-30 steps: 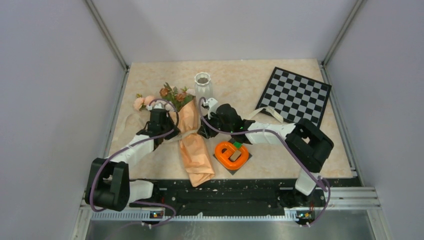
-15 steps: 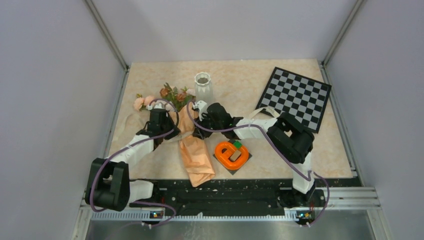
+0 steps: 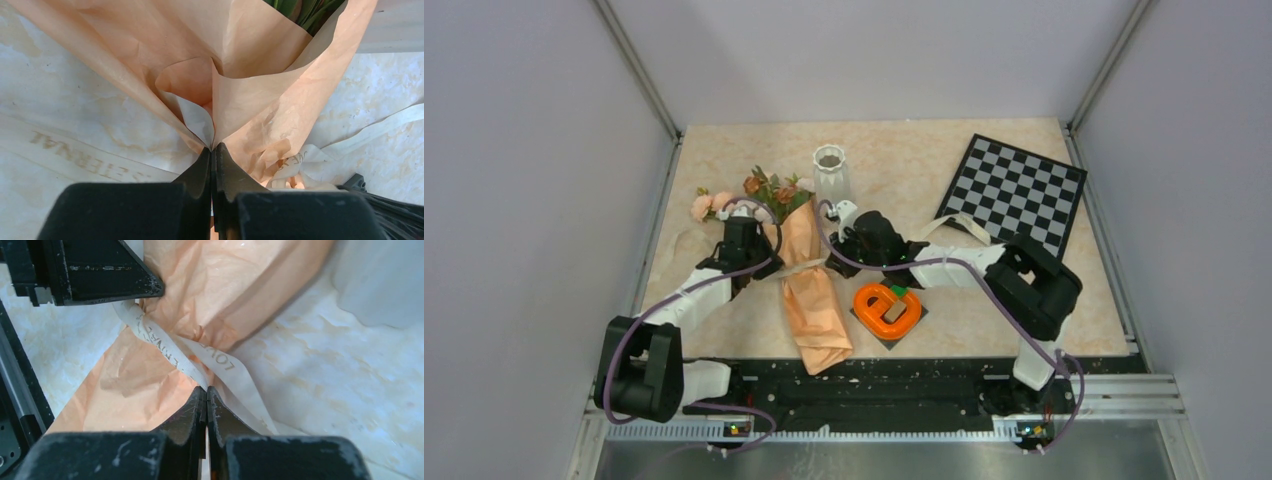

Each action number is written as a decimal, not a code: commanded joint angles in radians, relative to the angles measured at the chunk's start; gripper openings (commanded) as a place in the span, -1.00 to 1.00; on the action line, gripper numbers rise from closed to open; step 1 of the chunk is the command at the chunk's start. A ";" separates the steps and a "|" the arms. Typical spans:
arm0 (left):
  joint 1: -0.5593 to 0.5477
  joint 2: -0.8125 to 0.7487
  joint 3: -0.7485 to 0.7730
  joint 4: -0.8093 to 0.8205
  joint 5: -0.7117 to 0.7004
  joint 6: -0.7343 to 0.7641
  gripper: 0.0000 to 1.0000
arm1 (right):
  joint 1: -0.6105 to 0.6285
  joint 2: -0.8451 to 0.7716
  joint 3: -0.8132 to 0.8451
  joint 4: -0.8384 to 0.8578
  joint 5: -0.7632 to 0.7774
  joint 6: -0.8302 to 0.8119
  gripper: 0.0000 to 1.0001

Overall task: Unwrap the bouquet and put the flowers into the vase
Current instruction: Untie the ribbon from the wrapping paper.

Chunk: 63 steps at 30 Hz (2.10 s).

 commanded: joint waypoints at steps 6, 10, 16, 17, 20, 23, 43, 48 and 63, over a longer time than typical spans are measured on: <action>0.007 -0.015 0.030 -0.027 -0.023 0.048 -1.00 | -0.012 -0.156 -0.145 0.092 0.180 0.120 -1.00; 0.008 -0.041 0.047 -0.063 -0.052 0.077 -0.85 | -0.012 -0.139 -0.169 0.101 0.188 0.179 -1.00; 0.006 -0.110 0.092 -0.126 -0.067 0.122 0.58 | -0.013 -0.130 -0.167 0.126 0.178 0.223 -1.00; 0.006 -0.124 0.101 -0.139 -0.069 0.128 0.70 | -0.012 -0.128 -0.164 0.125 0.176 0.224 -1.00; 0.005 -0.173 0.117 -0.169 -0.056 0.141 0.84 | -0.012 -0.124 -0.153 0.121 0.171 0.227 -1.00; 0.000 -0.229 0.107 -0.175 -0.007 0.135 0.84 | -0.014 -0.122 -0.146 0.122 0.167 0.231 -1.00; -0.142 -0.301 0.024 -0.195 -0.105 0.017 -0.05 | -0.013 -0.103 -0.103 0.101 0.163 0.261 -1.00; -0.143 -0.248 0.040 -0.177 -0.125 0.007 -0.02 | -0.014 -0.101 -0.102 0.099 0.159 0.262 -1.00; -0.141 -0.216 0.050 -0.201 -0.153 -0.029 -0.79 | -0.014 -0.110 -0.109 0.095 0.181 0.265 -1.00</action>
